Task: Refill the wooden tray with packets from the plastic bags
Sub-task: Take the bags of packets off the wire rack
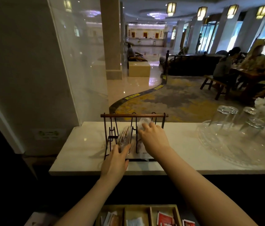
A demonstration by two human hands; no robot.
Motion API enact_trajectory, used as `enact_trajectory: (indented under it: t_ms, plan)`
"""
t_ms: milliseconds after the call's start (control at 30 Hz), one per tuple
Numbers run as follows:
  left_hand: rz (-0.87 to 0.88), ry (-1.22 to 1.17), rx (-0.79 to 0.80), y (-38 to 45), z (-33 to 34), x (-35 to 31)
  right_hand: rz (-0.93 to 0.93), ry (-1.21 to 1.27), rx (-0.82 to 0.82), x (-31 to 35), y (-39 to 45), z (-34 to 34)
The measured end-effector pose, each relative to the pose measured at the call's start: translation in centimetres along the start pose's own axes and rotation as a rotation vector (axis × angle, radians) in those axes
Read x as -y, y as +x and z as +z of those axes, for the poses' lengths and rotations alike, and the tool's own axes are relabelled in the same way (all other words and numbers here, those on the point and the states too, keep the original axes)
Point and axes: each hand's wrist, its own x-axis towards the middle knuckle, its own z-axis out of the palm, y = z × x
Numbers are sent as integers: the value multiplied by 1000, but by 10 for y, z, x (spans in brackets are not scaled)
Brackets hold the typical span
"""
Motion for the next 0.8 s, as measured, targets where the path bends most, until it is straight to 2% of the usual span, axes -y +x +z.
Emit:
enact_trajectory:
  t_ms: [133, 267, 400, 567, 700, 800]
  plan:
    - [8, -18, -134, 6, 3, 3, -37, 25, -21, -9, 1, -3]
    - [25, -78, -182, 6, -2, 6, -62, 41, -33, -12, 2, 1]
    - [110, -66, -268, -7, -19, 4, -54, 41, -35, -12, 4, 6]
    - [160, -170, -383, -29, -48, 2, -29, 63, -86, -12, 5, 10]
    - [54, -350, -539, -43, -75, -1, -52, 105, -79, -12, 8, 13]
    - [-131, -571, -538, -37, -87, 5, -81, 197, -96, -16, 7, 15]
